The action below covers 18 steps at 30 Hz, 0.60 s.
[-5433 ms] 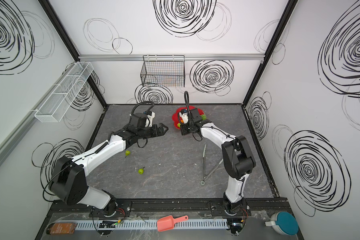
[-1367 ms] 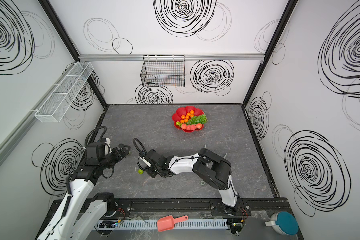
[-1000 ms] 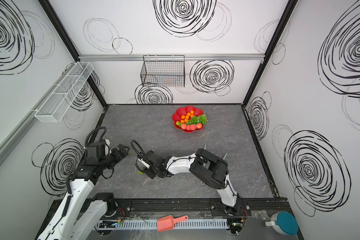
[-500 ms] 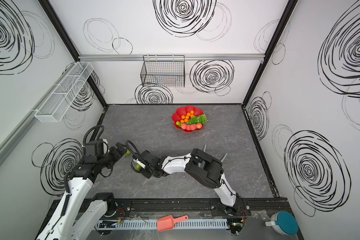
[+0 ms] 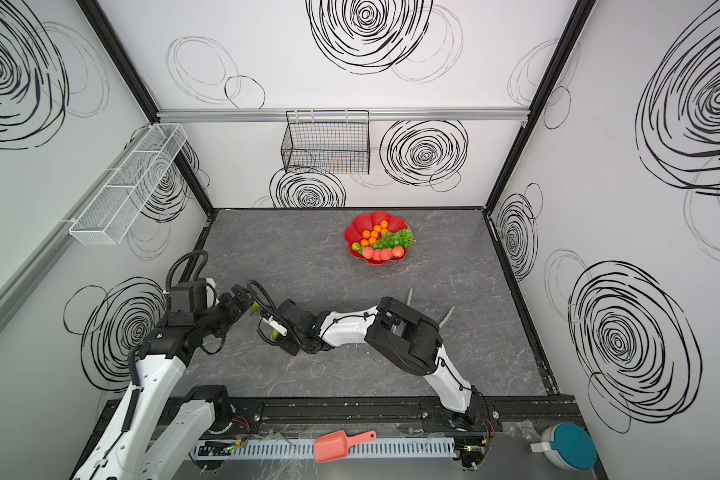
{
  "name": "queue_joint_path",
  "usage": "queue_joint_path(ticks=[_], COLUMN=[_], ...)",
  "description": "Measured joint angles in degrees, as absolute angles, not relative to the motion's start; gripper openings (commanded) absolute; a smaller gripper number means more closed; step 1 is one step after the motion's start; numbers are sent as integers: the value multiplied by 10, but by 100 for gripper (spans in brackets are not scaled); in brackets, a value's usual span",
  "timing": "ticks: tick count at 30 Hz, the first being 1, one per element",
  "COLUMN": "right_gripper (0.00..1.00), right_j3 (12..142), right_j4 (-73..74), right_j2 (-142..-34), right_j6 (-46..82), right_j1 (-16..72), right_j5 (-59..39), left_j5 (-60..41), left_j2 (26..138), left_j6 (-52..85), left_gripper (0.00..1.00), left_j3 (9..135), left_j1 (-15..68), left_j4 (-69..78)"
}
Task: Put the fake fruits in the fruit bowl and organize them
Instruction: 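Lower the right gripper and close it on a small green pear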
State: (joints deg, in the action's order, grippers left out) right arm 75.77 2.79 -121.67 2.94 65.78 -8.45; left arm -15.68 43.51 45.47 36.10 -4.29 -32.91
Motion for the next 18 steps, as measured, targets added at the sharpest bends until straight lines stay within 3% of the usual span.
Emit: queue_joint_path(ticks=[18], right_gripper=[21], right_j3=[767], right_j4=[29], right_j2=[-1224], right_j6=[27], right_j1=[655], right_j5=[-91], left_j5=[-169], left_j2=[436], left_j6=[455], left_gripper=[96], left_j3=[350], left_j1=[-43], left_j4=[-321])
